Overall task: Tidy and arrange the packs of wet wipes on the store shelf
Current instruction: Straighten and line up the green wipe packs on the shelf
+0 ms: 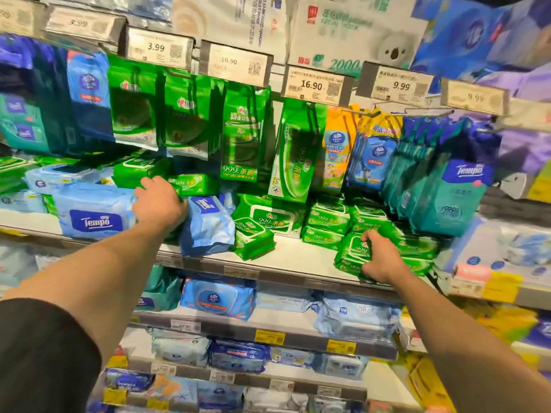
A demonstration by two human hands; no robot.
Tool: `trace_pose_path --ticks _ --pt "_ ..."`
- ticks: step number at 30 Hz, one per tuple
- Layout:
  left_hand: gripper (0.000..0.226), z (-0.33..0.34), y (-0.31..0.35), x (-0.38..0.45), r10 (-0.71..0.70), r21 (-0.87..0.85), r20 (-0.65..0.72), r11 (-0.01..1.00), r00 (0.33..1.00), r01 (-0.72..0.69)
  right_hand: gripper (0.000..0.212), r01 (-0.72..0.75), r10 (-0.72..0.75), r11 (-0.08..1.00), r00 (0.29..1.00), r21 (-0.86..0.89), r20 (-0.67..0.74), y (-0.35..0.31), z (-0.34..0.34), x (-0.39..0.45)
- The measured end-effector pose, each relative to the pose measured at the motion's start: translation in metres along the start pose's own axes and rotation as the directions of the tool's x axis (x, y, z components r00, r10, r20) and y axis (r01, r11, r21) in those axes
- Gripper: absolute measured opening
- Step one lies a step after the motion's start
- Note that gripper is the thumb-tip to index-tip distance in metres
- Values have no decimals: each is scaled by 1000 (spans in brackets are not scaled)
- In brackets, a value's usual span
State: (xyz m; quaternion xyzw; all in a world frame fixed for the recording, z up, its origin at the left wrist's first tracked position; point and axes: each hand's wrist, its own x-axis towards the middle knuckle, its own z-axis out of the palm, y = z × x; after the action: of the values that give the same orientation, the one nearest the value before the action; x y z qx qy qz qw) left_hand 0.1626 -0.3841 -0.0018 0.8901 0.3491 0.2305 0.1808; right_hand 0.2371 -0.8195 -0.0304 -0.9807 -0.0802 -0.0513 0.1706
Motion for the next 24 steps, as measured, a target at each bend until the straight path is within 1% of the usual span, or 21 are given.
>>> trace_pose_path --ticks 3,7,9,11,12,14,17,20,24 --pt "64 4 6 1 -41 -4 -27 999 999 41 64 47 -46 998 999 -44 10 -1 3 9" --pt "62 7 7 1 -47 4 -32 999 998 47 58 62 -60 998 996 -23 68 -6 7 20" --pt "62 6 6 1 -35 5 -38 999 999 35 55 42 -32 996 992 -75 121 -7 9 25" --pt "63 4 4 1 -20 -3 -41 1000 999 20 54 5 17 986 991 -169 129 -7 10 29" --pt "64 3 3 1 -12 -12 -38 1000 999 12 56 -20 45 976 992 -218 114 -7 10 29" --pt "63 2 1 1 3 -22 -40 1000 999 -4 67 -44 71 951 994 -306 80 -4 10 31" --pt "60 1 -5 -1 50 -16 -72 999 996 -51 86 -13 37 910 998 -414 49 -1 16 35" --pt "56 -4 -7 -4 107 -11 -104 994 989 -108 88 -14 27 891 999 -454 22 -3 23 38" --pt "50 -11 -2 -7 193 7 -151 981 970 -194 95 21 10 853 998 -521 56 -3 25 37"
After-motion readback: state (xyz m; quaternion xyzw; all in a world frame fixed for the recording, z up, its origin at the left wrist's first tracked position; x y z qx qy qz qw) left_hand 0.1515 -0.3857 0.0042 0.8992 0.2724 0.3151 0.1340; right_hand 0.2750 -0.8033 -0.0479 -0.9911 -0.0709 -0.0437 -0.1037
